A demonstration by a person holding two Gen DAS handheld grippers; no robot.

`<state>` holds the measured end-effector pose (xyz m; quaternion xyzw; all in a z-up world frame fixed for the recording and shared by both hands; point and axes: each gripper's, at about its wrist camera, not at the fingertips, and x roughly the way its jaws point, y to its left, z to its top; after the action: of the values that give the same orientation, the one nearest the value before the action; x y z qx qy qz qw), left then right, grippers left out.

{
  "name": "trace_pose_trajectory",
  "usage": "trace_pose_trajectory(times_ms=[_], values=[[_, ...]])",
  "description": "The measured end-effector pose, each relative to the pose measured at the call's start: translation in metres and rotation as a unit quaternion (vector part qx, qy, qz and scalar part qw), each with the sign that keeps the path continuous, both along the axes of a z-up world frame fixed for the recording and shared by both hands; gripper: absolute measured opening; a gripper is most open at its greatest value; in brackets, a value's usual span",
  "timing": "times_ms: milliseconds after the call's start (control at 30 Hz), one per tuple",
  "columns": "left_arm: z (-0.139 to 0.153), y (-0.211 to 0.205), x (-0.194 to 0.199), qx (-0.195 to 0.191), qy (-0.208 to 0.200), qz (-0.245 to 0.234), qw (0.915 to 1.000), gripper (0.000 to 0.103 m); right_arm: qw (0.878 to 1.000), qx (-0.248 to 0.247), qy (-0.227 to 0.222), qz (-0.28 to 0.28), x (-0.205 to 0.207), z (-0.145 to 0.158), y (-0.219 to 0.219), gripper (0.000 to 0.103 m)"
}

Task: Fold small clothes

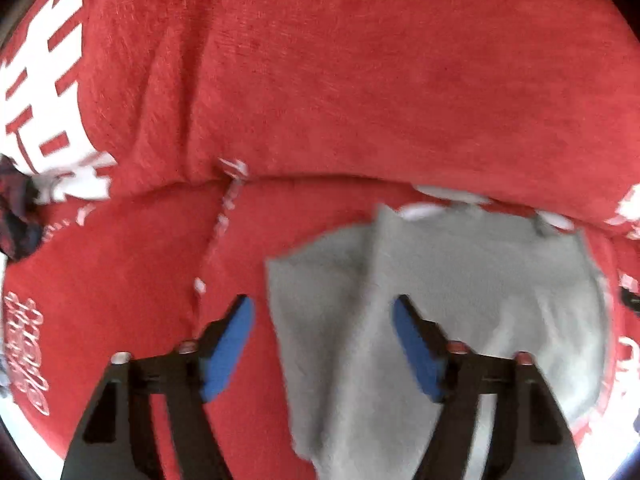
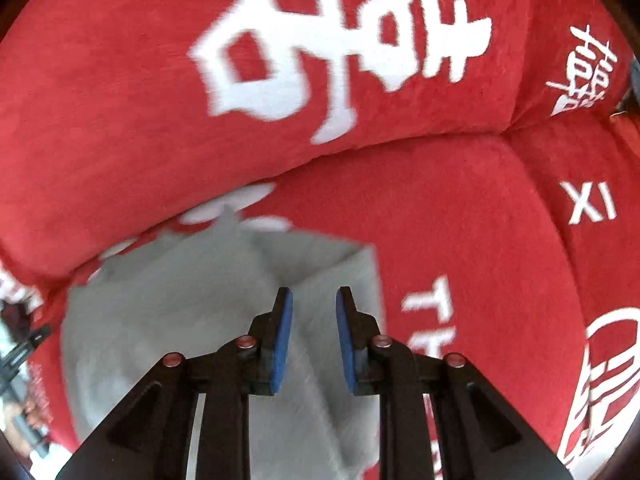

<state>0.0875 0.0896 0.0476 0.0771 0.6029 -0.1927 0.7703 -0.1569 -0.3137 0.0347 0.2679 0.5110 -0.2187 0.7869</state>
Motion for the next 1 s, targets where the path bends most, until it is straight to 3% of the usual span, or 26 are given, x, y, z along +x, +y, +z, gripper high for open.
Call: trace_pose_trajectory(times_ms=[100,167,333,367,433,600,633,667,800,900,1000], values=[[0.009,0.004,-0.029,-0.043,0.044,-0.019,0.9979,0.059,0.999,0.042,-0.013,0.031,-0.008,0.001,0.029,0.021],[0.007,0.002,-0.051,-0.058,0.068,-0.031,0.9955,0.049,0.996,0.075,-0.012,0.051,-0.016,-0.005,0.049,0.018],[-0.029,0.017,-0.102,-0.037,0.112,-0.006,0.993,0.049,0.991,0.107,0.036,0.067,-0.041,-0.049,0.079,0.017],[-0.035,0.026,-0.107,-0.039,0.117,0.002,0.9924,0.045,0.991,0.108,0.04,0.064,-0.047,-0.053,0.083,0.009],[-0.032,0.039,-0.113,-0.048,0.111,0.007,0.9927,0.04,0.992,0.094,0.048,0.066,-0.06,-0.057,0.083,0.006],[-0.023,0.058,-0.124,-0.038,0.124,0.019,0.9914,0.044,0.993,0.083,0.066,0.047,-0.084,-0.049,0.073,0.004],[-0.022,0.062,-0.125,-0.014,0.117,0.029,0.9926,0.059,0.993,0.09,0.066,0.036,-0.089,-0.046,0.072,0.005],[-0.02,0.069,-0.126,0.004,0.112,0.043,0.9928,0.068,0.993,0.096,0.062,0.03,-0.092,-0.043,0.072,0.009],[-0.026,0.1,-0.129,-0.042,0.157,0.106,0.981,0.068,0.984,0.175,0.023,0.02,-0.102,-0.036,0.08,0.013],[-0.035,0.105,-0.129,-0.076,0.185,0.127,0.9715,0.068,0.967,0.252,-0.002,0.029,-0.094,-0.044,0.114,0.041],[-0.036,0.1,-0.129,-0.092,0.183,0.126,0.9706,0.068,0.935,0.352,-0.028,0.023,-0.072,-0.071,0.159,0.045]])
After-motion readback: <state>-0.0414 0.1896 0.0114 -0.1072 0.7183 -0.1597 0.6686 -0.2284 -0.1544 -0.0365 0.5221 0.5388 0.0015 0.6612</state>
